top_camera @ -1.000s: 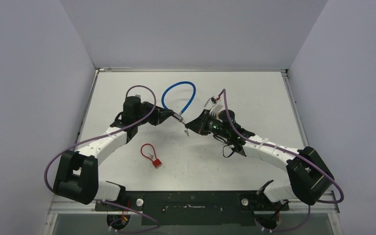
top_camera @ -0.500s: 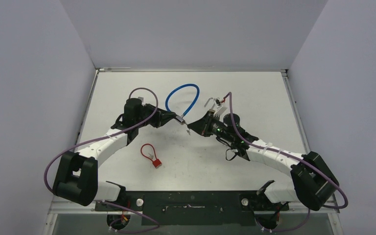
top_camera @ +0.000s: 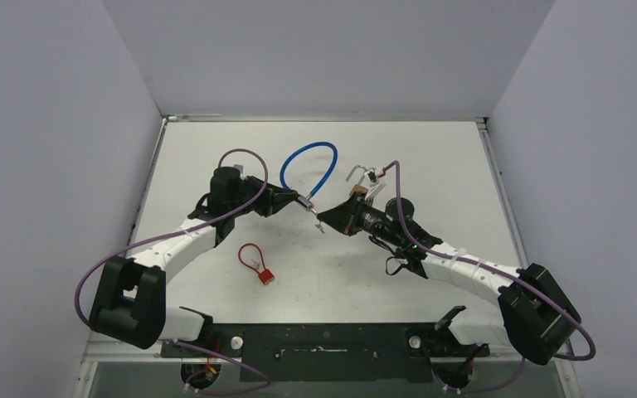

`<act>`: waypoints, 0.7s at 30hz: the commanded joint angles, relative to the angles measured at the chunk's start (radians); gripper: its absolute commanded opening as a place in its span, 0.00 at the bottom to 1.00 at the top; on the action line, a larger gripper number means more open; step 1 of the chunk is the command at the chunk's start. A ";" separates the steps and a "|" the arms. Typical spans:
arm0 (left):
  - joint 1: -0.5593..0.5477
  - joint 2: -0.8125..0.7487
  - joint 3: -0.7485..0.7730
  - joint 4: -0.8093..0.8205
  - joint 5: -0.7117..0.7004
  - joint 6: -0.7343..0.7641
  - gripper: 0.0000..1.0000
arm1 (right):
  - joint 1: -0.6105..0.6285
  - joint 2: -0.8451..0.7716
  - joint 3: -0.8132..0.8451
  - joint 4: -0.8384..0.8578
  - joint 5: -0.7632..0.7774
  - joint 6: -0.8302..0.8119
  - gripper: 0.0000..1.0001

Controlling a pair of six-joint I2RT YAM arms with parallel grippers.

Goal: Unlock with the key

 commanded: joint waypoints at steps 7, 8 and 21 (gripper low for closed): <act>-0.002 -0.056 0.021 0.113 0.022 -0.013 0.00 | -0.001 0.035 0.088 0.061 0.007 -0.008 0.00; -0.002 -0.058 0.020 0.112 0.022 -0.013 0.00 | -0.001 0.039 0.088 0.059 0.007 -0.007 0.00; -0.002 -0.055 0.025 0.108 0.015 -0.016 0.00 | 0.000 0.003 0.042 0.061 0.023 -0.010 0.00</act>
